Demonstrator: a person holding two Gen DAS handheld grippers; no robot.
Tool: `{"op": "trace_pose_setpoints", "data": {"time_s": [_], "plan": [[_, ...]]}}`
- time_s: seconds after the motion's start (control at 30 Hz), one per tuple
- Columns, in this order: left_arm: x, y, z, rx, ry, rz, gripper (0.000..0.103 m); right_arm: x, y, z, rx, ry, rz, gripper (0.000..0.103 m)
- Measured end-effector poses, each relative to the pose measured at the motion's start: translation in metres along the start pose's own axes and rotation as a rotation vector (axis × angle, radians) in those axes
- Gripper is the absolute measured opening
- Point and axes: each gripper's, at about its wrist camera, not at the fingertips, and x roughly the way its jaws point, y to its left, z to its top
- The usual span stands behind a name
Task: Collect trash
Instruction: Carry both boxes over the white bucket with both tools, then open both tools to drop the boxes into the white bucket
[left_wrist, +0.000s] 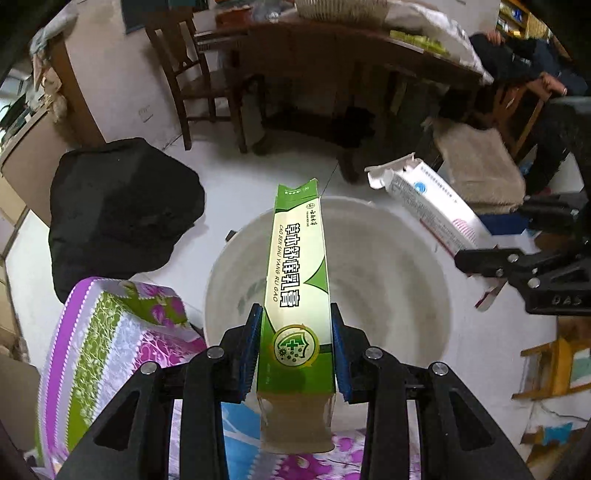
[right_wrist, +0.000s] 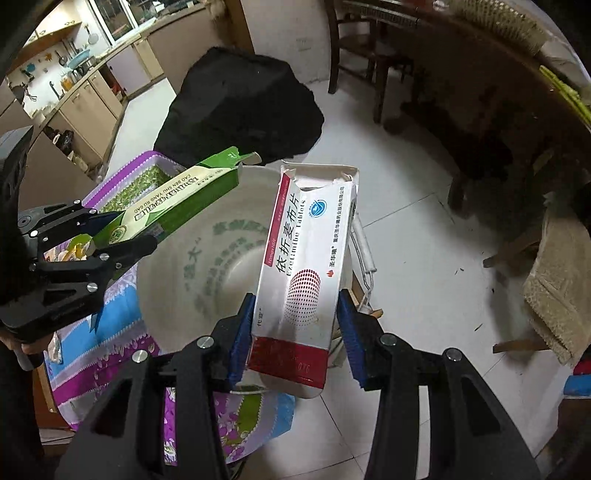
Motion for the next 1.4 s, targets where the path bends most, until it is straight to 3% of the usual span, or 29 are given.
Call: {"op": "trace_pose_setpoints", "data": {"time_s": [0.13,0.37,0.5,0.57,0.6,0.63,1.17,1.27,1.4], "plan": [[0.015,0.009,0.005,-0.018,0.026,0.004,0.036,0.009,0.000,0.009,-0.001,0.015,0.009,0.043],[0.024,0.007,-0.018,-0.011,0.060,0.012,0.036,0.023,0.003,0.019,-0.016,0.048,0.015,0.044],[0.031,0.011,-0.019,-0.017,0.054,0.053,0.037,0.033,0.007,0.023,-0.024,0.053,0.027,0.047],[0.031,0.013,-0.019,-0.015,0.031,0.088,0.052,0.039,0.009,0.028,-0.027,0.044,0.015,0.060],[0.031,0.013,-0.018,-0.016,0.022,0.098,0.069,0.042,0.007,0.028,-0.017,0.045,-0.001,0.063],[0.029,0.015,-0.018,-0.023,0.006,0.102,0.072,0.043,0.005,0.028,-0.007,0.039,-0.005,0.063],[0.024,0.032,-0.030,-0.075,-0.025,0.125,0.072,0.052,0.011,0.018,-0.011,0.033,-0.027,0.063],[0.011,0.035,-0.038,-0.098,-0.086,0.164,0.072,0.045,0.018,0.013,-0.018,-0.006,-0.024,0.063],[-0.022,0.031,-0.068,-0.135,-0.261,0.255,0.072,0.025,0.034,-0.005,-0.045,-0.167,-0.080,0.063]]}}
